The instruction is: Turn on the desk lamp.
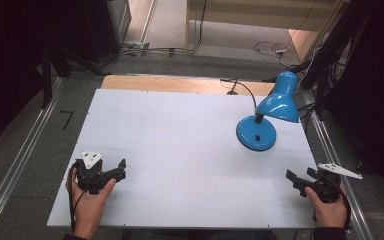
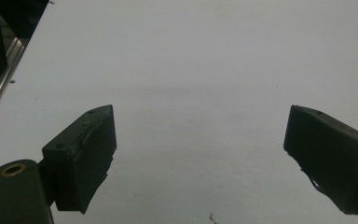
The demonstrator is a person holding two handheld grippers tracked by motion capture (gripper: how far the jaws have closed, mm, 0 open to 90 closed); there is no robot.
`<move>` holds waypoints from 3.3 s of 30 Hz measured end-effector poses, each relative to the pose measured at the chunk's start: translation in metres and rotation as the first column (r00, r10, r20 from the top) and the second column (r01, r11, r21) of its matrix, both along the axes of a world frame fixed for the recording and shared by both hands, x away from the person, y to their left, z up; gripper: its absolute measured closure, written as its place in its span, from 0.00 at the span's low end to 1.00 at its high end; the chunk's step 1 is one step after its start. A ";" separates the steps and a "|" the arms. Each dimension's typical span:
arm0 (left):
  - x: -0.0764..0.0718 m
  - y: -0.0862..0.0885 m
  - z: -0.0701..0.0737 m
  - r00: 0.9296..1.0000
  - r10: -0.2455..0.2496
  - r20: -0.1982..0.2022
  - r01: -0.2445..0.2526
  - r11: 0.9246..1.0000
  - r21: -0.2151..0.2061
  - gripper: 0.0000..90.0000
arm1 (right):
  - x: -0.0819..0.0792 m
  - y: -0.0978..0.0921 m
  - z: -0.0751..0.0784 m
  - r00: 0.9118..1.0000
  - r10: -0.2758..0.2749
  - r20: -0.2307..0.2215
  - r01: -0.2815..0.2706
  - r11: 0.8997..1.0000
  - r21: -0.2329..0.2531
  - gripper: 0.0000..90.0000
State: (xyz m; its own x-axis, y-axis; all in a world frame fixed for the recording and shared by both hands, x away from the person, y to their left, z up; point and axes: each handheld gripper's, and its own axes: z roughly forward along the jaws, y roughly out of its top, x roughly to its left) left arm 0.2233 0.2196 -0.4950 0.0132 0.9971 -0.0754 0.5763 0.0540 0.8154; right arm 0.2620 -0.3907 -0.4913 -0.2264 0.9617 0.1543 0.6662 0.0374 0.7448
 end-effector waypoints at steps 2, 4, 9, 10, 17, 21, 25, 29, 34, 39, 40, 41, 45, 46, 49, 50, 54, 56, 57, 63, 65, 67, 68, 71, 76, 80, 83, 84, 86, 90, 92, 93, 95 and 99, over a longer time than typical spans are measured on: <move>0.000 0.001 0.000 1.000 0.003 -0.002 -0.003 1.000 -0.003 0.12 | 0.000 0.001 0.000 1.000 -0.001 -0.002 0.001 1.000 -0.004 0.14; -0.001 0.001 0.000 1.000 0.002 0.005 -0.002 1.000 -0.003 0.12 | 0.001 0.001 0.000 1.000 0.004 -0.001 -0.004 1.000 -0.007 0.14; -0.001 -0.002 0.000 1.000 -0.006 0.004 0.006 1.000 0.008 0.12 | 0.002 0.004 0.000 1.000 0.006 -0.001 -0.006 1.000 -0.006 0.14; -0.002 -0.003 0.000 1.000 -0.006 0.006 0.006 1.000 0.009 0.12 | 0.003 0.005 0.000 1.000 0.009 0.005 -0.009 1.000 -0.013 0.14; -0.003 -0.004 0.002 1.000 -0.002 0.022 0.001 1.000 0.020 0.12 | 0.007 0.009 0.001 1.000 0.020 0.012 -0.020 1.000 -0.021 0.14; -0.004 -0.005 0.002 1.000 -0.008 0.026 0.007 1.000 0.024 0.12 | 0.010 0.011 0.000 1.000 0.025 0.010 -0.025 0.999 -0.022 0.14; -0.005 -0.005 0.002 1.000 -0.008 0.025 0.007 0.999 0.034 0.12 | 0.013 0.014 0.000 1.000 0.025 0.008 -0.024 0.999 -0.027 0.14; -0.005 -0.005 0.002 1.000 -0.010 0.029 0.009 0.999 0.041 0.12 | 0.016 0.016 0.002 0.999 0.031 0.017 -0.031 0.999 -0.028 0.14; -0.005 -0.005 0.002 0.999 -0.012 0.029 0.011 0.999 0.036 0.12 | 0.019 0.019 0.001 0.999 0.036 0.012 -0.036 0.999 -0.029 0.14; -0.004 -0.005 0.001 1.000 -0.014 0.024 0.013 0.999 0.029 0.12 | 0.021 0.022 0.002 0.999 0.038 0.007 -0.038 0.999 -0.030 0.14; -0.004 -0.005 0.001 1.000 -0.015 0.024 0.014 0.999 0.030 0.12 | 0.022 0.022 0.002 0.999 0.041 0.013 -0.041 0.999 -0.033 0.14; -0.004 -0.006 0.001 1.000 -0.014 0.026 0.014 0.999 0.029 0.12 | 0.022 0.023 0.003 0.999 0.041 0.008 -0.041 0.999 -0.033 0.14; -0.005 -0.005 0.002 0.999 -0.015 0.029 0.014 1.000 0.025 0.12 | 0.024 0.025 0.003 0.999 0.042 0.008 -0.042 0.999 -0.031 0.14; -0.005 -0.005 0.002 0.999 -0.015 0.029 0.014 1.000 0.023 0.12 | 0.025 0.025 0.003 0.999 0.045 0.009 -0.045 0.998 -0.033 0.14; -0.005 -0.005 0.002 1.000 -0.012 0.027 0.012 1.000 0.023 0.12 | 0.028 0.027 0.004 0.999 0.043 0.011 -0.043 0.998 -0.034 0.14; -0.005 -0.005 0.002 1.000 -0.012 0.029 0.012 1.000 0.020 0.12 | 0.029 0.028 0.004 0.999 0.046 0.012 -0.045 0.998 -0.036 0.14; -0.006 -0.004 0.002 0.999 -0.009 0.032 0.008 1.000 0.016 0.12 | 0.033 0.031 0.006 0.998 0.053 0.016 -0.052 0.997 -0.050 0.14; -0.006 -0.003 0.002 0.999 -0.008 0.031 0.007 1.000 0.017 0.12 | 0.034 0.032 0.006 0.999 0.052 0.014 -0.051 0.998 -0.049 0.14; -0.005 -0.003 0.002 1.000 -0.006 0.029 0.006 1.000 0.016 0.12 | 0.036 0.033 0.006 0.999 0.054 0.011 -0.053 0.997 -0.052 0.14; -0.005 -0.002 0.001 1.000 -0.005 0.026 0.005 1.000 0.010 0.12 | 0.040 0.035 0.007 0.999 0.051 0.013 -0.051 0.997 -0.057 0.14; -0.005 -0.002 0.001 1.000 -0.005 0.025 0.005 1.000 0.010 0.12 | 0.041 0.036 0.007 0.999 0.050 0.010 -0.049 0.997 -0.057 0.14; -0.005 -0.002 0.001 1.000 -0.005 0.025 0.005 1.000 0.009 0.12 | 0.042 0.037 0.007 0.999 0.051 0.009 -0.051 0.997 -0.060 0.14; -0.005 -0.002 0.001 1.000 -0.004 0.025 0.004 1.000 0.009 0.12 | 0.043 0.037 0.007 0.998 0.054 0.011 -0.053 0.997 -0.061 0.14; -0.005 -0.002 0.002 1.000 -0.004 0.026 0.003 1.000 0.010 0.12 | 0.044 0.039 0.008 0.998 0.057 0.012 -0.056 0.996 -0.063 0.14; -0.005 -0.002 0.001 1.000 -0.005 0.024 0.005 1.000 0.009 0.12 | 0.047 0.041 0.008 0.998 0.061 0.013 -0.060 0.996 -0.062 0.15; -0.005 -0.001 0.001 1.000 -0.003 0.023 0.003 1.000 0.008 0.12 | 0.048 0.042 0.009 0.998 0.065 0.010 -0.064 0.996 -0.063 0.15; -0.005 -0.001 0.001 1.000 -0.001 0.024 0.001 1.000 0.005 0.12 | 0.049 0.043 0.009 0.998 0.067 0.009 -0.066 0.996 -0.066 0.15; -0.005 -0.001 0.001 1.000 -0.001 0.024 0.001 1.000 0.004 0.12 | 0.050 0.043 0.009 0.998 0.067 0.009 -0.067 0.996 -0.066 0.15; -0.005 -0.001 0.001 1.000 -0.001 0.024 0.001 1.000 0.004 0.12 | 0.051 0.044 0.009 0.998 0.068 0.007 -0.067 0.996 -0.066 0.15; -0.005 -0.001 0.001 1.000 0.000 0.024 0.000 1.000 0.003 0.12 | 0.053 0.046 0.009 0.998 0.068 0.007 -0.068 0.996 -0.066 0.15; -0.005 0.000 0.001 1.000 0.000 0.023 0.000 1.000 0.005 0.12 | 0.053 0.047 0.010 0.998 0.068 0.007 -0.067 0.996 -0.066 0.15; -0.005 0.000 0.001 1.000 0.000 0.023 -0.001 1.000 0.005 0.12 | 0.053 0.047 0.010 0.998 0.068 0.007 -0.067 0.996 -0.066 0.15; -0.005 0.000 0.001 1.000 0.001 0.024 -0.001 1.000 0.002 0.12 | 0.055 0.047 0.010 0.998 0.070 0.006 -0.069 0.995 -0.069 0.15; -0.006 0.000 0.001 1.000 0.002 0.021 -0.002 1.000 0.001 0.12 | 0.057 0.048 0.010 0.998 0.066 0.005 -0.065 0.995 -0.070 0.15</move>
